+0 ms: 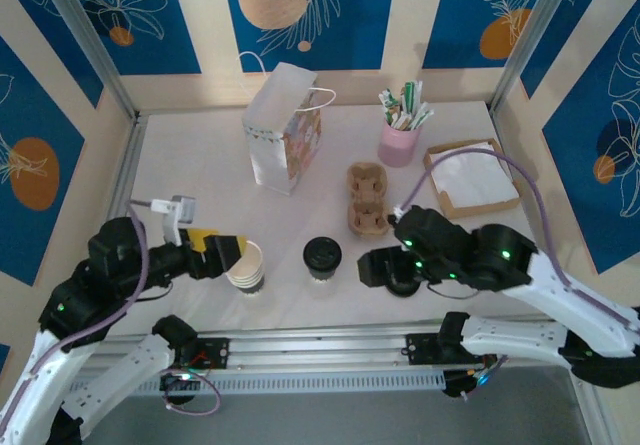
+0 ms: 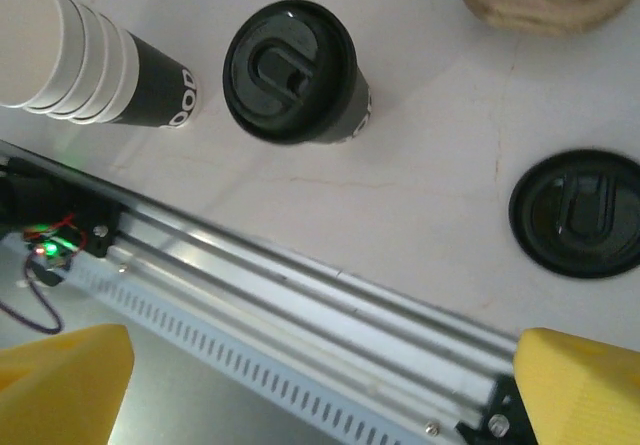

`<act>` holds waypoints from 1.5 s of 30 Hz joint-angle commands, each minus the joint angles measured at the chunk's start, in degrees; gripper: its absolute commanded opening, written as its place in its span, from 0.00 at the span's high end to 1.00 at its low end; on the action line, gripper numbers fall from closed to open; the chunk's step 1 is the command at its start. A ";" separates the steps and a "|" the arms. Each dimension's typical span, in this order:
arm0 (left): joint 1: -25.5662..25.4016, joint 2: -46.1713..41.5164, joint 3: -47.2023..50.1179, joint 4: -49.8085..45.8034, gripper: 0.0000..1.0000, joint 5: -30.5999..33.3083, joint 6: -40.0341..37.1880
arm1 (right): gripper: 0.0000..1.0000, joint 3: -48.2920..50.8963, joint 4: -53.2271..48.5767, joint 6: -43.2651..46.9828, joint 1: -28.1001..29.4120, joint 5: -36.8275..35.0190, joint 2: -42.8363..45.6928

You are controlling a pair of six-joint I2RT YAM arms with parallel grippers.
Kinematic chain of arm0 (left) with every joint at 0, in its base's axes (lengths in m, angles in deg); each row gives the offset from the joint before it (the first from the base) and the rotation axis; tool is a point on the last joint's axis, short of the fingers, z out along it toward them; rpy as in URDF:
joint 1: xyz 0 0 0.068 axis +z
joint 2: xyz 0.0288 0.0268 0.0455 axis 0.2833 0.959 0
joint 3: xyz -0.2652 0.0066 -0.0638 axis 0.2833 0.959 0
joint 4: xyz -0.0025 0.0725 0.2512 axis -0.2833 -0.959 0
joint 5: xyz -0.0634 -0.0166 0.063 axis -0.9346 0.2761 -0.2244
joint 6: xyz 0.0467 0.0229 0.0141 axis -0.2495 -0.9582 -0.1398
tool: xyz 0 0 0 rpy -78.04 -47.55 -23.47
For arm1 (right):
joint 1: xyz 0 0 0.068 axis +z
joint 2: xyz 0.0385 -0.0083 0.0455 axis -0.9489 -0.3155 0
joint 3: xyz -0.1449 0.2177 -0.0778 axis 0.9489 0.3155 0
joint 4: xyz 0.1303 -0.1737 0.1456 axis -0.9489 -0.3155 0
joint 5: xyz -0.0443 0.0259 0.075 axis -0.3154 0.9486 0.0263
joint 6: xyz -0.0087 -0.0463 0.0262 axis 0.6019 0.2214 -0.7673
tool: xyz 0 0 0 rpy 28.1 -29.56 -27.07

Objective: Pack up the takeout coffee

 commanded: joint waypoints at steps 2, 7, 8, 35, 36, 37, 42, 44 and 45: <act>0.65 -0.96 -4.88 -8.15 0.00 1.45 3.14 | 0.01 3.26 -5.19 -2.46 -0.30 2.29 5.93; 0.69 2.68 -6.95 -7.22 0.00 3.29 3.82 | 0.01 3.63 -6.76 -1.05 -4.23 1.46 5.97; 0.64 3.87 -7.18 -6.42 0.00 3.55 3.75 | 0.01 3.53 -6.41 -0.65 -5.61 1.06 5.18; -5.68 29.31 4.80 16.59 0.36 6.85 -2.16 | 0.18 -13.71 9.56 20.93 -33.15 9.46 -39.06; -5.93 29.48 5.52 17.71 0.38 7.53 -2.24 | 0.22 -14.73 9.67 20.63 -33.32 8.55 -40.82; -6.13 29.61 5.96 18.49 0.40 8.32 -2.55 | 0.25 -15.80 9.65 20.35 -33.47 7.47 -42.59; -6.23 31.76 5.91 20.12 0.45 9.95 -5.92 | 0.40 -22.20 8.32 21.59 -34.90 4.71 -51.99; -6.30 32.66 6.12 20.89 0.45 10.29 -6.93 | 0.42 -24.44 8.10 22.40 -35.79 3.88 -55.25; -6.37 33.09 6.38 21.29 0.45 10.50 -7.26 | 0.44 -25.82 7.99 22.74 -36.39 3.90 -56.71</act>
